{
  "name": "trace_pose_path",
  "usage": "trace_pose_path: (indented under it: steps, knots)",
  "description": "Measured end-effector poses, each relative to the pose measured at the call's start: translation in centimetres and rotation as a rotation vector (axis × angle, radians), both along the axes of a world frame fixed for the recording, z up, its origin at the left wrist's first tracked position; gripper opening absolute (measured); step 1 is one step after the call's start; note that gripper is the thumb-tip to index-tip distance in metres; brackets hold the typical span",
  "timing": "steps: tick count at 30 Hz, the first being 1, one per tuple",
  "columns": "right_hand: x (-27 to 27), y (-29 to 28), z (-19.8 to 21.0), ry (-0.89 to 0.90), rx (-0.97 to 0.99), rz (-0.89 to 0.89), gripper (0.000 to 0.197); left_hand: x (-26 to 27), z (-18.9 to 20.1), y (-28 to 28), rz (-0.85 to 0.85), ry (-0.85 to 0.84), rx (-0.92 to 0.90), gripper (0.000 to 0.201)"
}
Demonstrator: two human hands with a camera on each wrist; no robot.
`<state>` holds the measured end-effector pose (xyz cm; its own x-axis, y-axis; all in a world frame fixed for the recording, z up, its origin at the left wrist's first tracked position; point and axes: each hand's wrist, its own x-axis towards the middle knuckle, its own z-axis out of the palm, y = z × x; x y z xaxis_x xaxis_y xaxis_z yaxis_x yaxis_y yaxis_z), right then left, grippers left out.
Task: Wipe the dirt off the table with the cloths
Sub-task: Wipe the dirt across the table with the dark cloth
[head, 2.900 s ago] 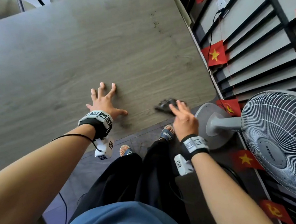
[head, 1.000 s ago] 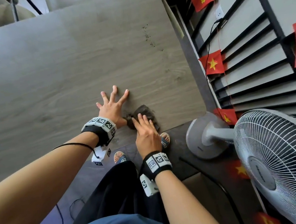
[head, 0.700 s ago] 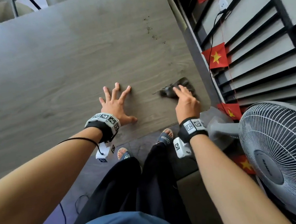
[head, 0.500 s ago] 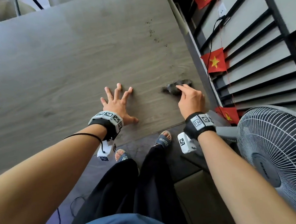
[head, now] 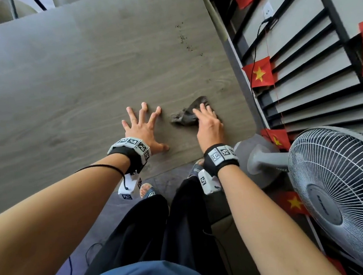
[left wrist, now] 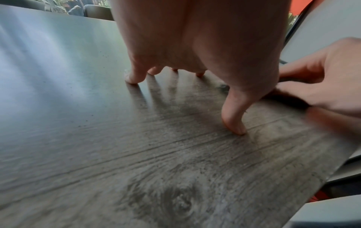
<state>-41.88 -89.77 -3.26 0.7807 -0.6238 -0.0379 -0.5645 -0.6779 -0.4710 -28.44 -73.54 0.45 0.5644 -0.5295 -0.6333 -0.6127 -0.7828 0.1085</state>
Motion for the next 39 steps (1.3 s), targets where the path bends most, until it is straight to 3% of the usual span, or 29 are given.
trace_pose_path:
  steps: [7, 9, 11, 13, 17, 20, 27, 30, 34, 39]
  knots:
    - [1.5, -4.9, 4.3, 0.149, 0.034, -0.114, 0.044, 0.1, 0.3, -0.3, 0.003, 0.031, 0.034, 0.129]
    - [2.4, -3.2, 5.1, 0.086, 0.065, -0.113, 0.043, 0.2, 0.1, -0.1, 0.02, 0.033, 0.005, 0.13]
    - [3.4, 0.3, 4.7, 0.05, 0.088, 0.033, 0.044, 0.3, 0.1, 0.1, 0.026, 0.034, -0.018, 0.129]
    - [4.3, 4.5, 3.5, 0.13, 0.098, 0.187, 0.048, 0.3, 0.1, 0.2, 0.031, 0.048, -0.041, 0.127]
    - [4.2, 6.0, 2.0, 0.126, 0.127, 0.212, 0.053, 0.4, -0.1, 0.5, 0.038, 0.049, -0.048, 0.126]
    - [2.3, 1.6, 1.5, 0.037, 0.084, 0.214, 0.048, 0.3, -0.2, 0.3, 0.039, 0.054, -0.015, 0.129]
    - [-0.2, -14.3, 2.9, 0.008, 0.01, -0.115, 0.039, 0.2, -0.1, 0.4, 0.053, 0.048, 0.006, 0.129]
    - [-0.6, -18.2, 4.3, -0.012, 0.014, -0.262, 0.038, 0.2, -0.1, 0.3, 0.06, 0.052, 0.016, 0.13]
    - [0.3, -14.1, 3.9, -0.166, 0.006, -0.017, 0.04, 0.3, 0.0, 0.4, 0.052, 0.046, 0.012, 0.13]
    - [1.6, 0.8, 2.2, -0.154, 0.146, 0.397, 0.049, 0.3, -0.2, 0.9, 0.067, 0.027, -0.026, 0.124]
